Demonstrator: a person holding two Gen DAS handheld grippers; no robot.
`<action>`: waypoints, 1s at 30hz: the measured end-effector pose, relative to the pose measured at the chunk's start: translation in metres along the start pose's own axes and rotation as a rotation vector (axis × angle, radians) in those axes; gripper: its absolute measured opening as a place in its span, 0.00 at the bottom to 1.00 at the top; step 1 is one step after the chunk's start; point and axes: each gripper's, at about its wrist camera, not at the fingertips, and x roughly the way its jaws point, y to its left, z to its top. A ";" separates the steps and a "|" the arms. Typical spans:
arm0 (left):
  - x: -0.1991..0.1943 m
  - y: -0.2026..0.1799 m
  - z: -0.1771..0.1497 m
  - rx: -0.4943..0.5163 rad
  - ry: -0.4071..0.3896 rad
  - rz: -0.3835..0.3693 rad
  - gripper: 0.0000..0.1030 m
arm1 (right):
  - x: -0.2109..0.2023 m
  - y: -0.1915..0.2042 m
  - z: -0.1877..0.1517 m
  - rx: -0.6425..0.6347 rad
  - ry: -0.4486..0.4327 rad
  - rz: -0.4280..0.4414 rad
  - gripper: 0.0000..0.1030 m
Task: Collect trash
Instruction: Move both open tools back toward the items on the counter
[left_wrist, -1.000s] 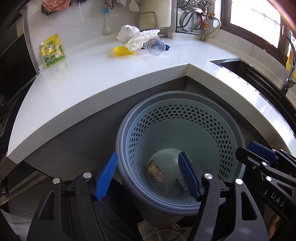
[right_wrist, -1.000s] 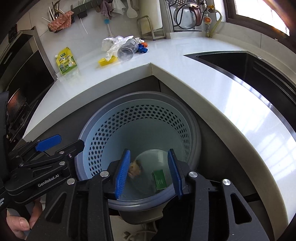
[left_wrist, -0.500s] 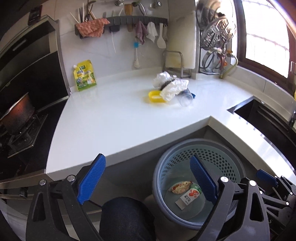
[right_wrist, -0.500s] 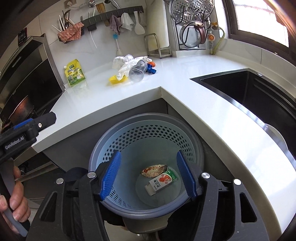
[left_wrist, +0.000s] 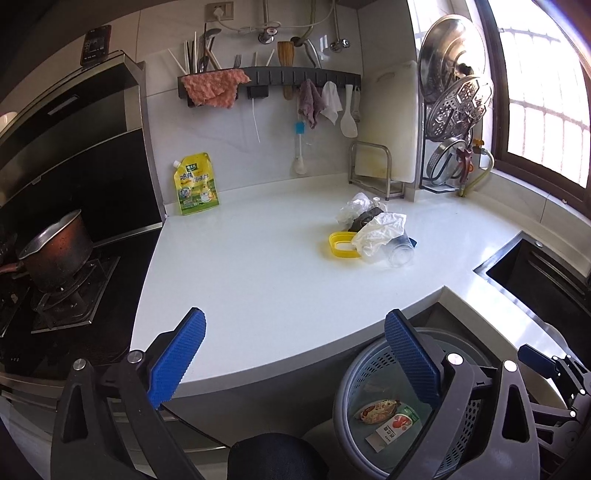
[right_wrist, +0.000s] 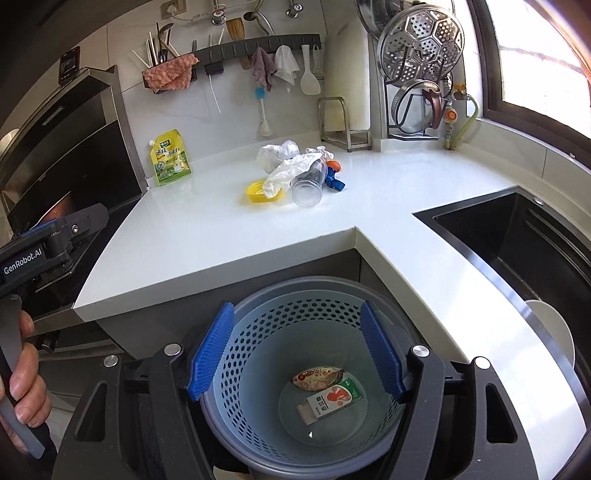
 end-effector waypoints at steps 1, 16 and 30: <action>0.004 0.000 0.001 -0.001 0.001 -0.001 0.93 | 0.004 0.001 0.004 -0.004 0.000 0.000 0.66; 0.108 -0.011 0.028 -0.017 0.082 -0.051 0.93 | 0.084 -0.022 0.063 0.003 0.018 -0.008 0.67; 0.195 -0.025 0.055 -0.009 0.149 -0.092 0.93 | 0.157 -0.041 0.122 0.025 0.053 0.002 0.67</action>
